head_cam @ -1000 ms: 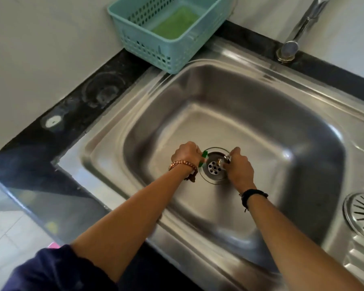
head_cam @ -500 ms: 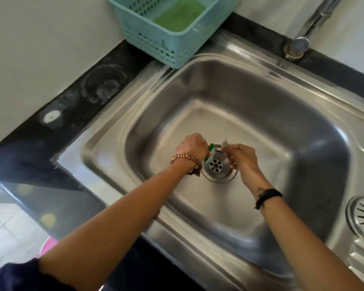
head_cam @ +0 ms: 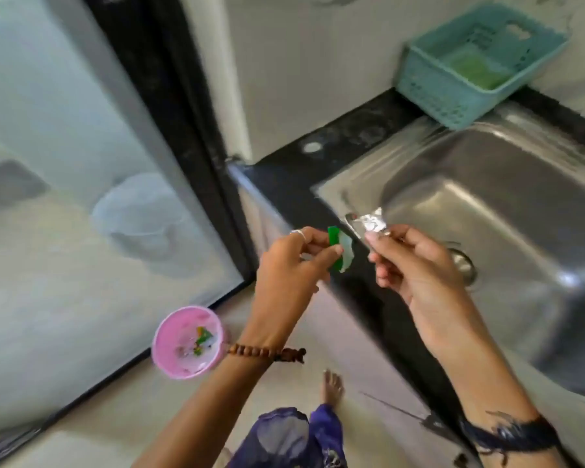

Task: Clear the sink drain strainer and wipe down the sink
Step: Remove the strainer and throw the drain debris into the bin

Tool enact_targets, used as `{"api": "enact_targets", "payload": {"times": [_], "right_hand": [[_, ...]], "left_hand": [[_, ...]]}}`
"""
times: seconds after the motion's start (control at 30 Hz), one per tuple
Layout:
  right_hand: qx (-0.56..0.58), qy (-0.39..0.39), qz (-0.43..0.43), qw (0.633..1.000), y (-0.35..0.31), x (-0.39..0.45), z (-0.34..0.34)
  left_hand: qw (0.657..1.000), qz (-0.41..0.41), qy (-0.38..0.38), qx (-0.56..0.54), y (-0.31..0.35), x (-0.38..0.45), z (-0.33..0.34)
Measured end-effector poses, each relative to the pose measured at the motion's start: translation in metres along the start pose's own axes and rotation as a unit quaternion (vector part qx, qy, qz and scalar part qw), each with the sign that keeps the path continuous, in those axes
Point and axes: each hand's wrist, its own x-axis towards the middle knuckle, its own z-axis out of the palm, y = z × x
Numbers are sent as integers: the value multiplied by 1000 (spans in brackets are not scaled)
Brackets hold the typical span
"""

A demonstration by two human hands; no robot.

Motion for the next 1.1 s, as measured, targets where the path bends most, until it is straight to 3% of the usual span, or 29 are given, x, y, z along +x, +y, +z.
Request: {"api": "enact_targets", "payload": {"times": [0.17,0.4,0.57,0.83,1.0,1.1], "right_hand": [[-83,-133,20,987,76,-30,116],[-291,-204,120,927,229,-12,216],[-413,-201,128,879,364,50,243],[-523,-229,128,811,558,137,255],[-563,-274,144,766,606,159,254],[-548,-249,158,783,600,162,255]], "left_hand": [[988,-77,132,9,-75,-71,-116],[947,-253,197,18,-215,-100,-203],[923,-325,206,1,-352,-52,-211],[915,-359,178,40,-561,51,-180],[912,-385,130,51,-618,73,-173],[912,-383,131,56,-616,73,-179]]}}
